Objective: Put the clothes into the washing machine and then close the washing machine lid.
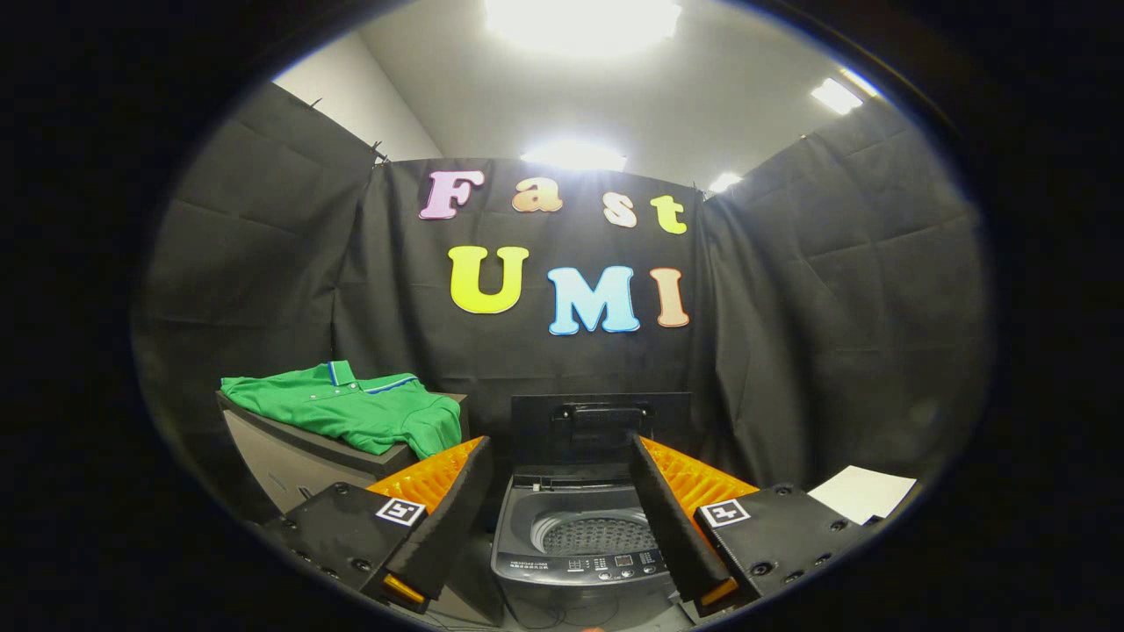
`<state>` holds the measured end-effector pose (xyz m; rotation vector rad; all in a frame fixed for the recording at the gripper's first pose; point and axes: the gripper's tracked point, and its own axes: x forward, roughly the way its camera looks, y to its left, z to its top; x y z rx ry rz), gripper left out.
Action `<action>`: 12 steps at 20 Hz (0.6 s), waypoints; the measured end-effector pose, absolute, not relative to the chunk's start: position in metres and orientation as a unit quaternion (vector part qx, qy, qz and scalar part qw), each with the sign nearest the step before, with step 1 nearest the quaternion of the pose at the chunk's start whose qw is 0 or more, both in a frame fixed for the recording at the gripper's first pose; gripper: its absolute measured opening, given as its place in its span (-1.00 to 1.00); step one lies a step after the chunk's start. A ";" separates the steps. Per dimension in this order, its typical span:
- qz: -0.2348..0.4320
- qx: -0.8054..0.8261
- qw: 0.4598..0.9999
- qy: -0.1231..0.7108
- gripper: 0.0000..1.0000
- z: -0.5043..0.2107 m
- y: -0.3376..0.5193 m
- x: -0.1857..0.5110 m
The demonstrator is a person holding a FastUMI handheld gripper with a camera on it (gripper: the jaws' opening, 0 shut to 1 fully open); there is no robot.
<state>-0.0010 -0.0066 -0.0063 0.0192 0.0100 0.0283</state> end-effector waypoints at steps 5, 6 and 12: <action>0.016 0.007 1.000 0.000 0.95 -0.003 -0.008 0.003; 0.015 0.006 1.000 0.001 0.95 -0.004 -0.009 0.005; 0.019 0.009 1.000 -0.001 0.95 0.004 -0.003 0.014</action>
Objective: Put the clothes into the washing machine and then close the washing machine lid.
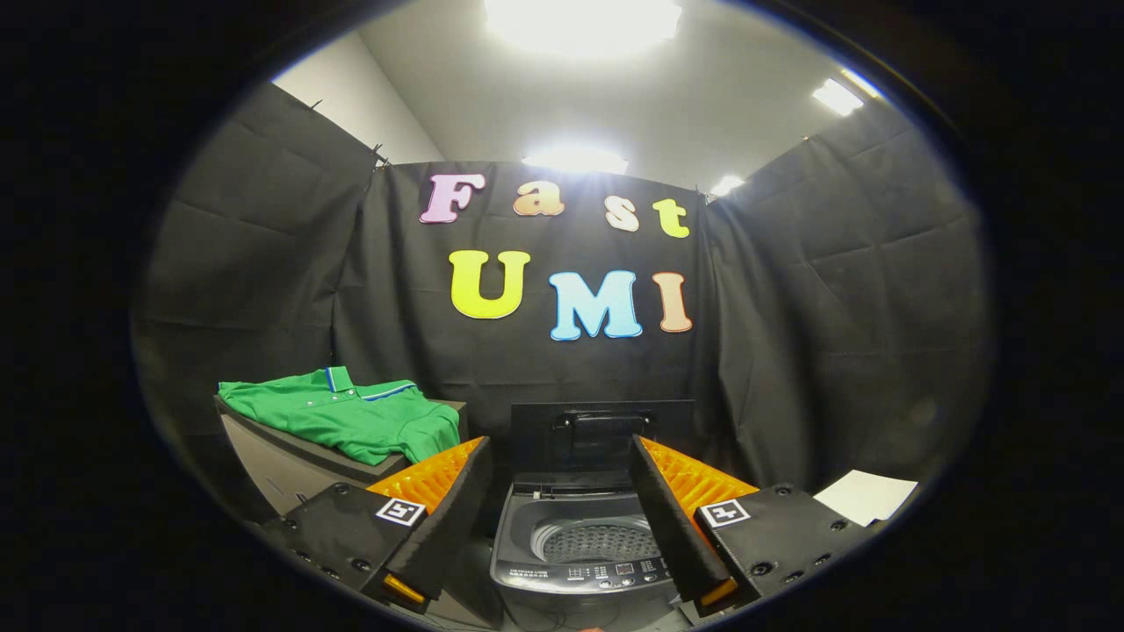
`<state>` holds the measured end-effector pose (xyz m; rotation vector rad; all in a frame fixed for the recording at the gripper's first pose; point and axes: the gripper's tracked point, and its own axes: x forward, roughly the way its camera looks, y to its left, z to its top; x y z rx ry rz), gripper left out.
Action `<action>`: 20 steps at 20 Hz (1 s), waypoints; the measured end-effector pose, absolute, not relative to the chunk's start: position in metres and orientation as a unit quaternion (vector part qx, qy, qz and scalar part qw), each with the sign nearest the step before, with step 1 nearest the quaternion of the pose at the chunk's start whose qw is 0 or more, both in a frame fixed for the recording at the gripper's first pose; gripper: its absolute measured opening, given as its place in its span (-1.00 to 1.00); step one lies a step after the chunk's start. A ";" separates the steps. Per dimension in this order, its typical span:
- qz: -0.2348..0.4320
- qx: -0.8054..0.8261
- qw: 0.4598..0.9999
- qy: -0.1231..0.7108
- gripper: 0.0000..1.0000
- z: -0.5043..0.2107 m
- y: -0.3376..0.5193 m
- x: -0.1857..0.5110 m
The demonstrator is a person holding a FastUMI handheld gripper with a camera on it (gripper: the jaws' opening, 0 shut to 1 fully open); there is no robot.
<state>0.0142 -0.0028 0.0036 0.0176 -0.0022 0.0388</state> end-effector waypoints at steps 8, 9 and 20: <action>0.045 0.014 0.999 0.001 0.95 0.032 0.029 0.038; 0.048 0.018 0.999 -0.001 0.95 0.038 0.034 0.041; 0.118 0.001 0.993 -0.001 0.95 0.082 0.116 0.076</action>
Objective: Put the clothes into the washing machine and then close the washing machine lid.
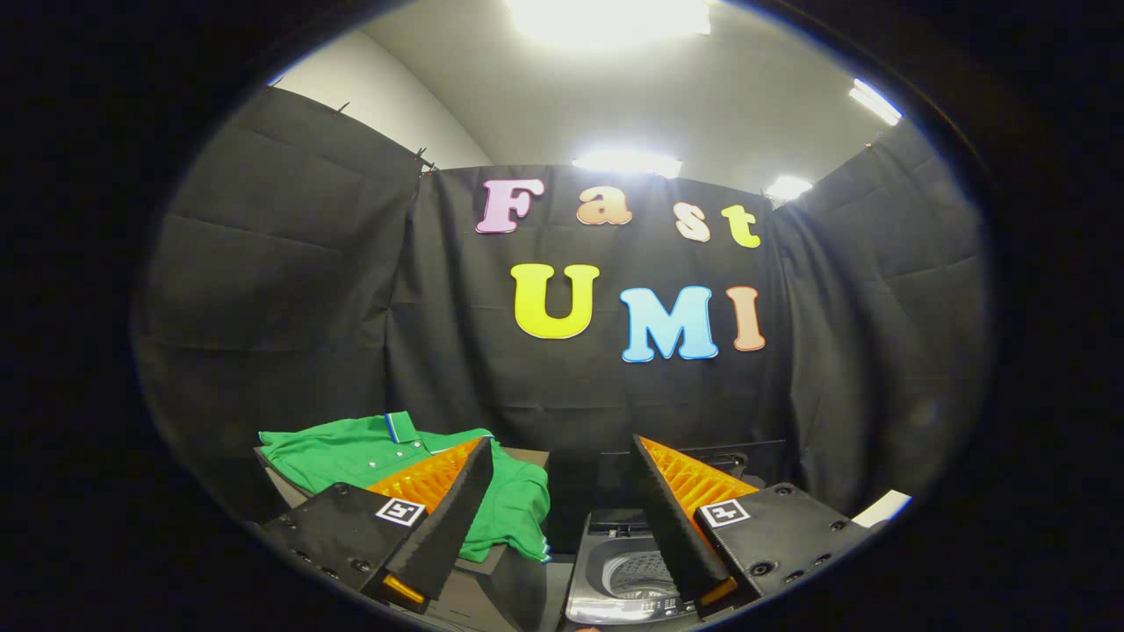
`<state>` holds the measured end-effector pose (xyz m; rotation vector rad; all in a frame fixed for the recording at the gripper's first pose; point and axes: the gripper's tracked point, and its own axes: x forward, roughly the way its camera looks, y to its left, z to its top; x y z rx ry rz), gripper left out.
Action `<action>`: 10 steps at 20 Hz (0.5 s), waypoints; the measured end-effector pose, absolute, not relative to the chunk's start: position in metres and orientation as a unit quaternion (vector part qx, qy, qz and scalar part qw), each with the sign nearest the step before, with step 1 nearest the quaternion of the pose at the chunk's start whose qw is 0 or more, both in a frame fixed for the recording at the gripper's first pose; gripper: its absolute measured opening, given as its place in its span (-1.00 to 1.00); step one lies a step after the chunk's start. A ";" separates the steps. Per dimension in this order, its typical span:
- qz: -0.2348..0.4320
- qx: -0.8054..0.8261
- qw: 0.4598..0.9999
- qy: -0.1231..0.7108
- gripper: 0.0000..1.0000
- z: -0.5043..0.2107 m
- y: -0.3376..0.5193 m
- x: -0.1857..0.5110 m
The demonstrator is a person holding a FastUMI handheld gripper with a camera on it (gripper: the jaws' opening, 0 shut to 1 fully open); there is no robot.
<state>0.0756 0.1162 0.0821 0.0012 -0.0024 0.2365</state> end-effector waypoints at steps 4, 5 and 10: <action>0.149 -0.001 0.989 0.012 0.95 0.084 0.156 0.085; 0.156 0.000 0.988 0.015 0.95 0.084 0.166 0.086; 0.187 -0.011 0.981 0.038 0.95 0.077 0.213 0.095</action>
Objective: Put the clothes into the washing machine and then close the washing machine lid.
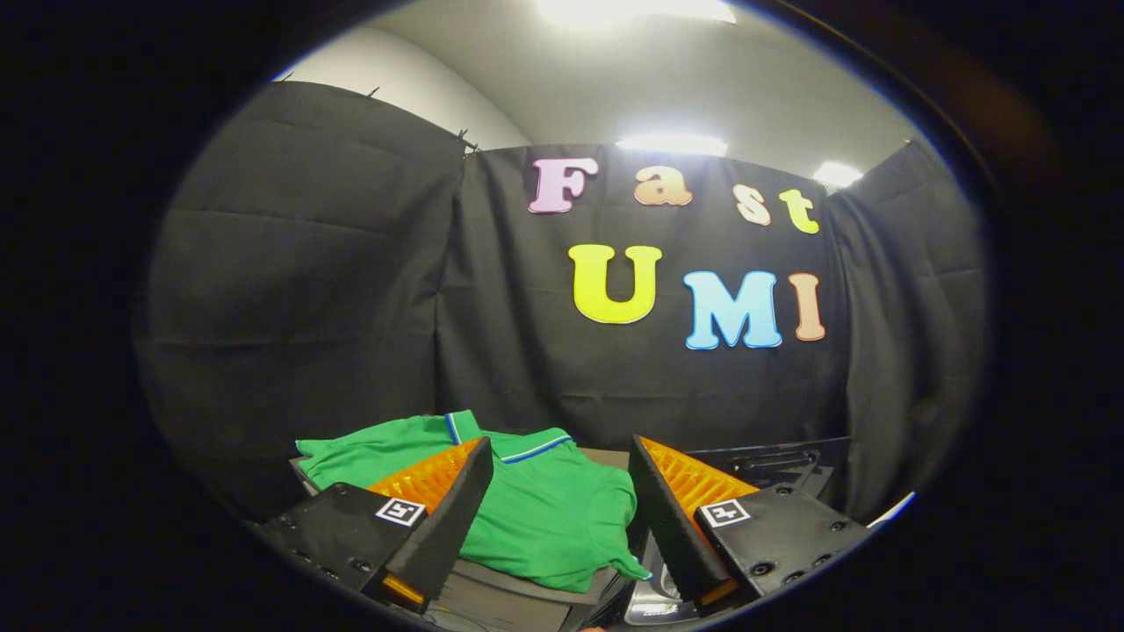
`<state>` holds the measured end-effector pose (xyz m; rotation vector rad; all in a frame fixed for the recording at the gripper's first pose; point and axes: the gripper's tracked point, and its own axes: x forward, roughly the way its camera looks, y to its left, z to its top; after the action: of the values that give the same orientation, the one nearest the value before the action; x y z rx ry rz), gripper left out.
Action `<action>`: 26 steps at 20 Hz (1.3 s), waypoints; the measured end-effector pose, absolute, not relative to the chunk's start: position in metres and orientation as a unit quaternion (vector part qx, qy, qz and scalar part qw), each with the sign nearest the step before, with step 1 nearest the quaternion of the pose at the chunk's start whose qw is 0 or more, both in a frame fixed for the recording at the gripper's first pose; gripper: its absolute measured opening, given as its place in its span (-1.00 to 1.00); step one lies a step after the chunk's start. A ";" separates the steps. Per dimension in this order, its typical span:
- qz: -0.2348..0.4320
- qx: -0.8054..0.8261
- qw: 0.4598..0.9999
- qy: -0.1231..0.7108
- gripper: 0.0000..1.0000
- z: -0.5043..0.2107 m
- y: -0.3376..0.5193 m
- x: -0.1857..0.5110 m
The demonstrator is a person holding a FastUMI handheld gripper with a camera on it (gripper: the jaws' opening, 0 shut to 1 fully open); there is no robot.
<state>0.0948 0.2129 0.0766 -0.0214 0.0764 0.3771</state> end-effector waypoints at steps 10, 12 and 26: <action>0.227 -0.019 0.969 0.092 0.95 0.062 0.294 0.125; 0.240 -0.016 0.965 0.105 0.96 0.058 0.310 0.130; 0.260 -0.019 0.933 0.249 0.96 0.002 0.367 0.161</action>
<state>0.1613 0.3667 0.0016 -0.0390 0.5104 0.5316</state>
